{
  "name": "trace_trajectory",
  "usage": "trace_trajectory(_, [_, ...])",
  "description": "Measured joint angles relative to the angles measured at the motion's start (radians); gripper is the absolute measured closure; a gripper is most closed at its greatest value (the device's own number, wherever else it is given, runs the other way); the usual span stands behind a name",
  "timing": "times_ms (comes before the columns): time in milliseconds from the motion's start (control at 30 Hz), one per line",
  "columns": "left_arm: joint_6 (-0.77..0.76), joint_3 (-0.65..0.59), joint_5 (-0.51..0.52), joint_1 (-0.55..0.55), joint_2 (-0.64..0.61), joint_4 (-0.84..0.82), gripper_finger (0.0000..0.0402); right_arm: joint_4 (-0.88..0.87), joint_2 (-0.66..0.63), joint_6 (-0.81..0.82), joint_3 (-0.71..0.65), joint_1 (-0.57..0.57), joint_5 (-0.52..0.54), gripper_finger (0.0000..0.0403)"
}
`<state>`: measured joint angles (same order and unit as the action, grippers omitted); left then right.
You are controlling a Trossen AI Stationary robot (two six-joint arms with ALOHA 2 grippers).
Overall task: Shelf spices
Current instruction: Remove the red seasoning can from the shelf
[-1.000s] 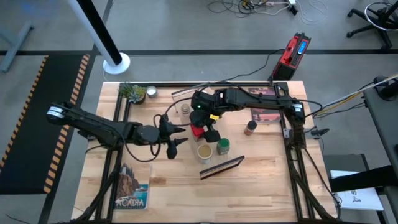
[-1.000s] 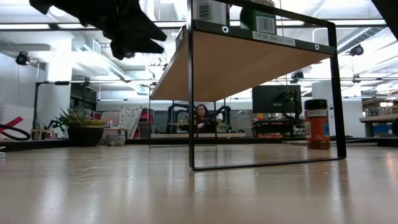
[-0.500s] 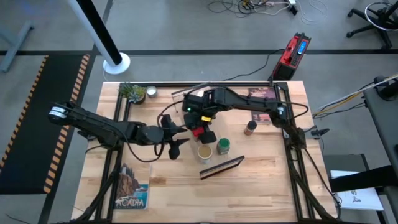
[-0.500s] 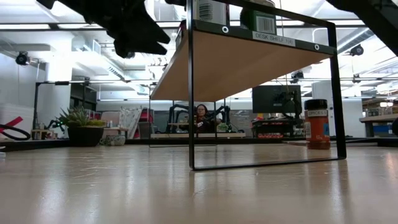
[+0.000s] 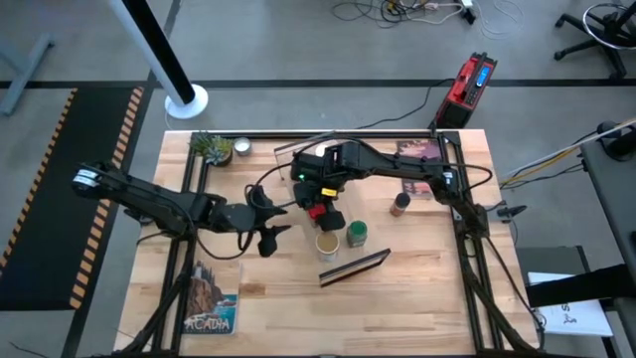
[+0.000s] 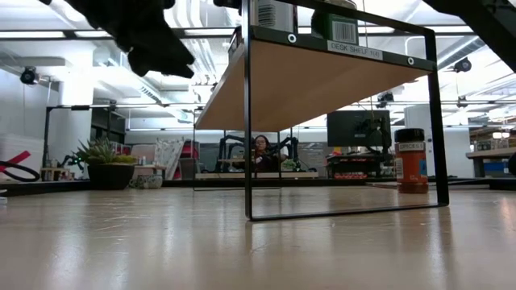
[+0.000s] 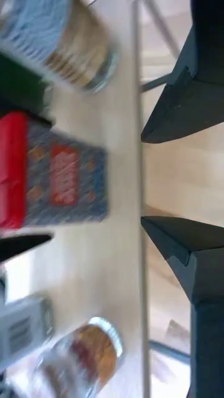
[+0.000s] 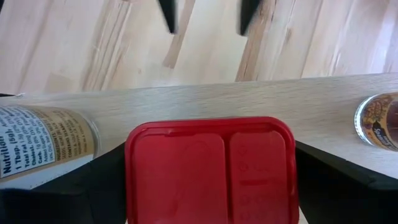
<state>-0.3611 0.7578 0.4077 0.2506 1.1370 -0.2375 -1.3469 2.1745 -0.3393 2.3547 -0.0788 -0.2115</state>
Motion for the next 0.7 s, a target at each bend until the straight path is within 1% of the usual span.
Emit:
trace_trajectory(200, [-0.028,0.000,-0.073,0.070,-0.006,-0.067,0.0209,0.001,0.001,0.000,0.000,0.000,0.001,0.0059])
trace_trajectory(433, [-0.147,-0.001,-0.147,0.165,-0.006,-0.176,0.0209,-0.002,0.021,0.001,0.000,-0.002,0.000,0.0059])
trace_trajectory(567, [-0.198,-0.001,-0.185,0.223,-0.006,-0.186,0.0209,-0.003,0.032,0.002,0.000,-0.005,-0.010,0.0059])
trace_trajectory(700, [-0.236,-0.001,-0.191,0.271,-0.006,-0.186,0.0209,0.000,0.033,0.000,0.000,-0.008,-0.007,0.0059])
